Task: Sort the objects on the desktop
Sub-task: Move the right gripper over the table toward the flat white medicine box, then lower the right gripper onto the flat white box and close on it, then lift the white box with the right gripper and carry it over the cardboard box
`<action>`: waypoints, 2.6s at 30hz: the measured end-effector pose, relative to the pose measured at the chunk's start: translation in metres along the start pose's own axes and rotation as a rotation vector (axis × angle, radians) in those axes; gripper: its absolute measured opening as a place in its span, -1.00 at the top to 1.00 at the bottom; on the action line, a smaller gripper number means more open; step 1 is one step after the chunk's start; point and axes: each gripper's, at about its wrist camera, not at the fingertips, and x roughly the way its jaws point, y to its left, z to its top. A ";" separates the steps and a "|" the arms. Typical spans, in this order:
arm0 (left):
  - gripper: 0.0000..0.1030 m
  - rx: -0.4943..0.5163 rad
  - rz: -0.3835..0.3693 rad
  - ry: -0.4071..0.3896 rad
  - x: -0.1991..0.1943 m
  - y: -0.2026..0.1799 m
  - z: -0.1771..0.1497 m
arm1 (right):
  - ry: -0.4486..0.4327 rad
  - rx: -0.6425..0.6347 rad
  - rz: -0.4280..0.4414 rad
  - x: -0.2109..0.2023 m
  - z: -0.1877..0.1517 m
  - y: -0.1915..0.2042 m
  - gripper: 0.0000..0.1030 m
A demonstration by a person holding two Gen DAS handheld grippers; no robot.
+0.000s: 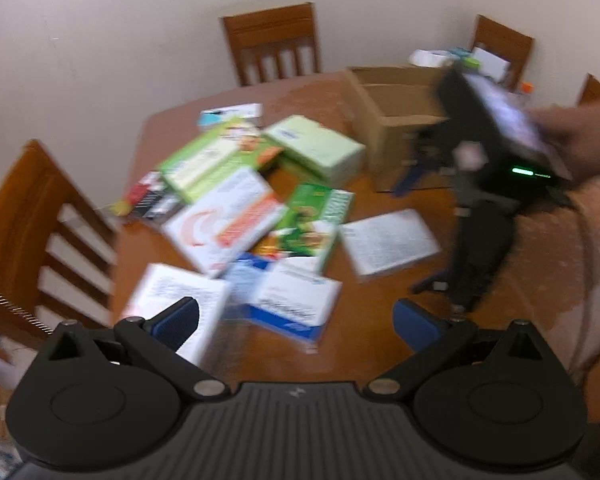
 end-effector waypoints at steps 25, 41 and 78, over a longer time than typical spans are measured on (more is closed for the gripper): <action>-0.99 -0.058 -0.039 0.027 0.040 -0.054 0.012 | 0.004 -0.165 0.222 0.047 0.005 -0.038 -1.00; -0.99 -0.091 -0.028 0.027 0.039 -0.045 0.014 | -0.003 -0.156 0.277 0.050 0.017 -0.051 -0.64; -0.99 0.088 -0.153 -0.019 0.033 -0.077 0.058 | 0.001 0.304 0.060 -0.083 -0.041 -0.044 -0.45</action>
